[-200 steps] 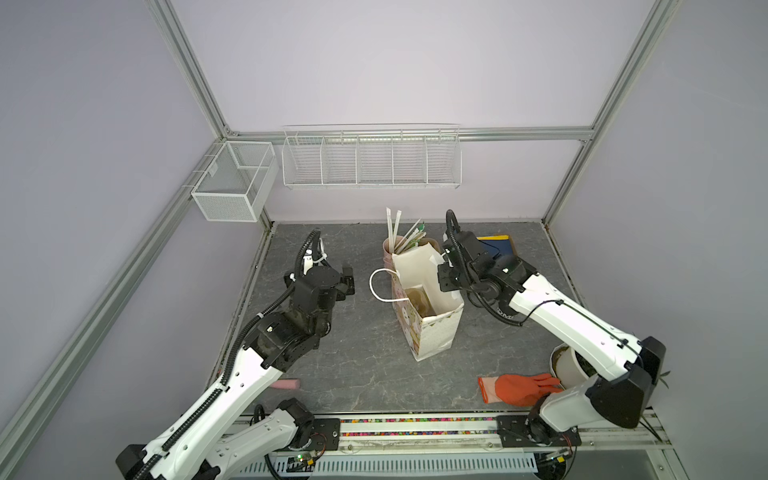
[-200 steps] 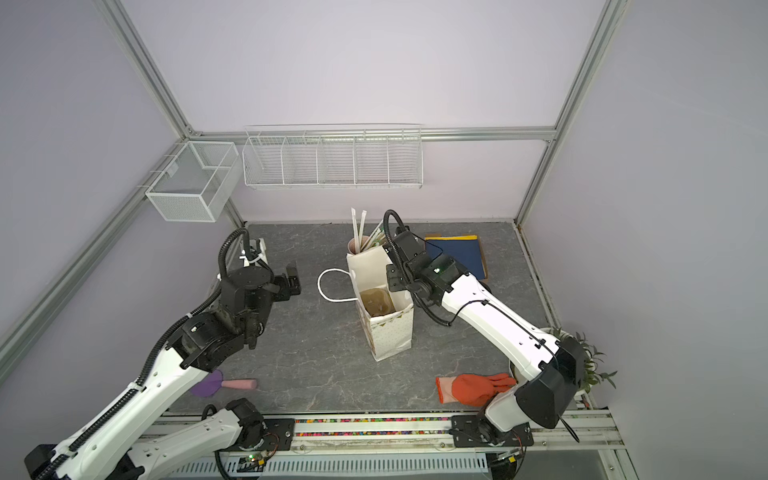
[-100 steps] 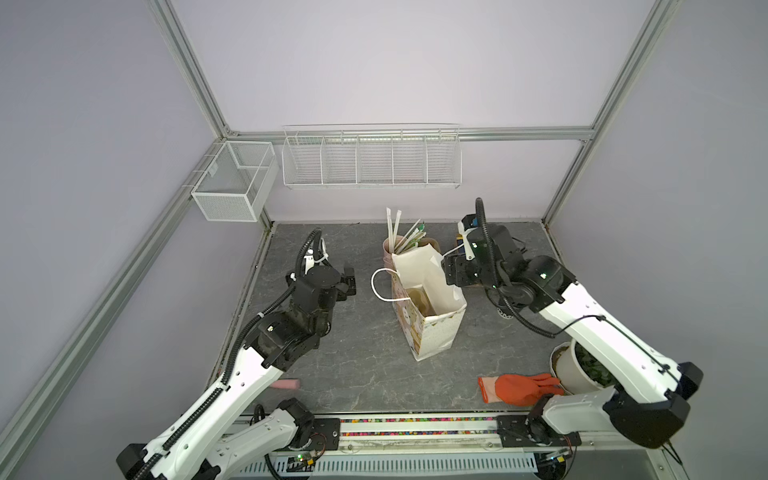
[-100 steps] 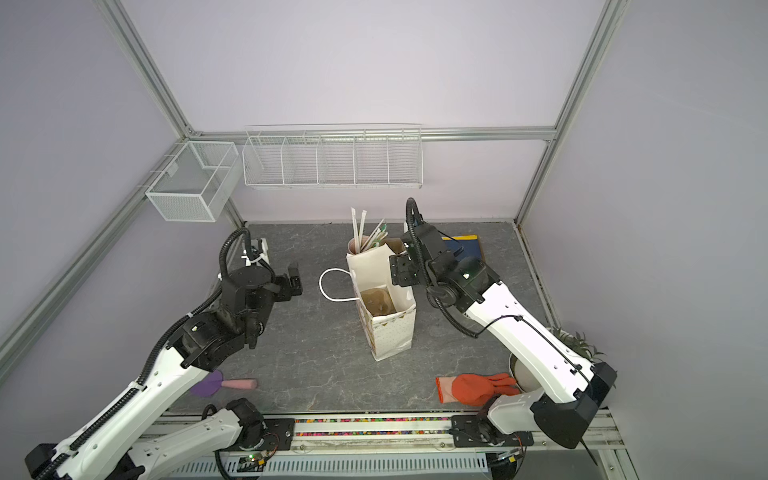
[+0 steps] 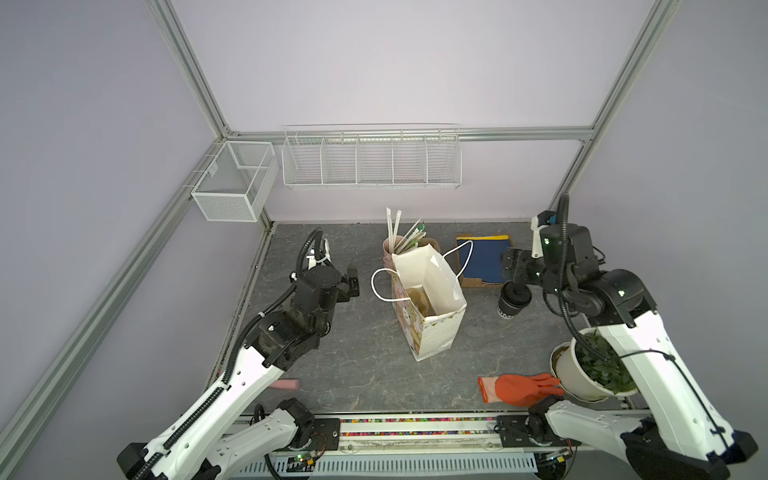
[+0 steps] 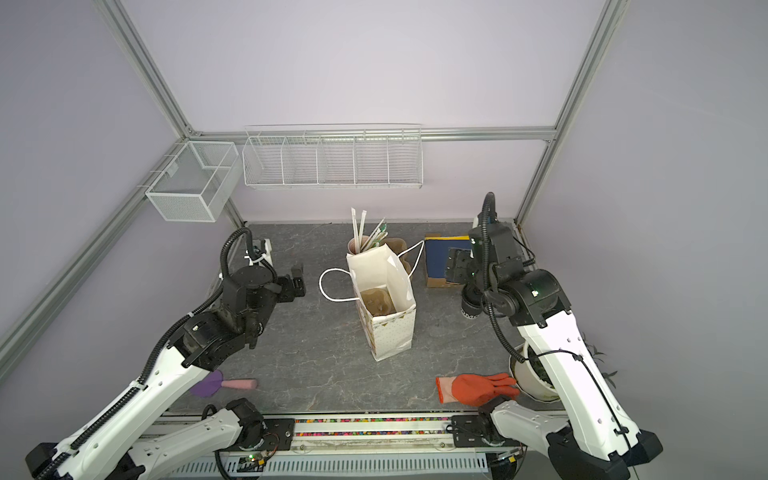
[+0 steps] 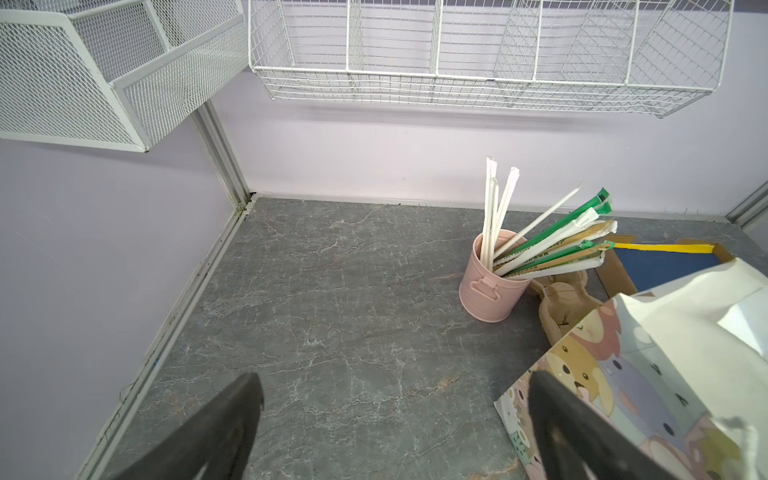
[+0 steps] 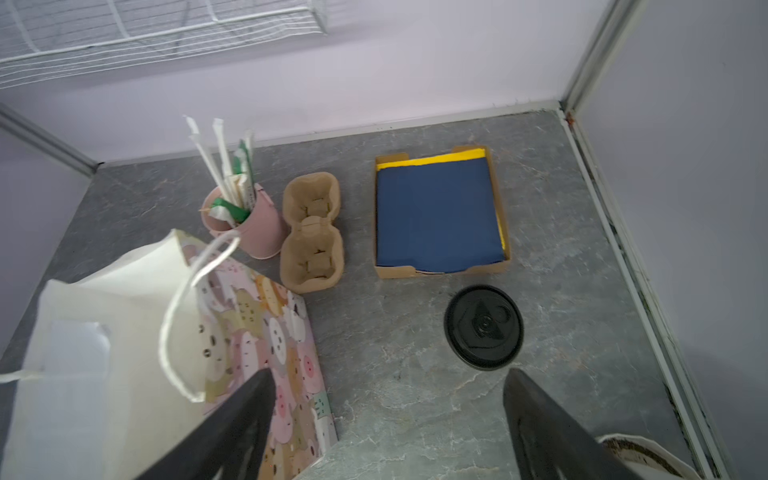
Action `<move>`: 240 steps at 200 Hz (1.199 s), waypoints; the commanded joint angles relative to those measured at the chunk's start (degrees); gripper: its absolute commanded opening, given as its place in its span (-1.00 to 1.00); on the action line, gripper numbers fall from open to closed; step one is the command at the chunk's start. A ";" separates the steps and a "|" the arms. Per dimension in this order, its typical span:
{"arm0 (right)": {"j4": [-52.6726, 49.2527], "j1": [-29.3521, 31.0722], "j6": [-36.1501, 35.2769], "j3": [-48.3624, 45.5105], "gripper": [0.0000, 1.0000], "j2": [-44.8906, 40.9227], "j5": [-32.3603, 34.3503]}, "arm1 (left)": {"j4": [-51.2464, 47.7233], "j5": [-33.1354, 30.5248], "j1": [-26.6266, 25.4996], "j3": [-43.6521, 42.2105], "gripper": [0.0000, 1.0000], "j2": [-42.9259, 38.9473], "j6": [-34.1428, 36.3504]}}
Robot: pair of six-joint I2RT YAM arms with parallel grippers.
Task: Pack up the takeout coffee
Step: 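Lower the right gripper over the black coffee cup lid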
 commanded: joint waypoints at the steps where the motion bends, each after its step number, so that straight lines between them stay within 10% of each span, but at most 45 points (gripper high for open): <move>1: -4.40 -7.16 2.70 -2.89 0.76 0.71 -8.02 | -1.42 0.14 0.36 0.80 0.99 -0.58 -0.93; 50: -5.28 -18.37 5.62 -6.31 0.77 5.72 -14.92 | -1.00 0.47 0.36 -0.08 0.99 -1.08 -0.79; 240: -6.30 -20.67 7.64 -2.88 0.92 29.76 -16.40 | -1.15 0.87 0.36 -0.56 0.99 -0.40 -0.84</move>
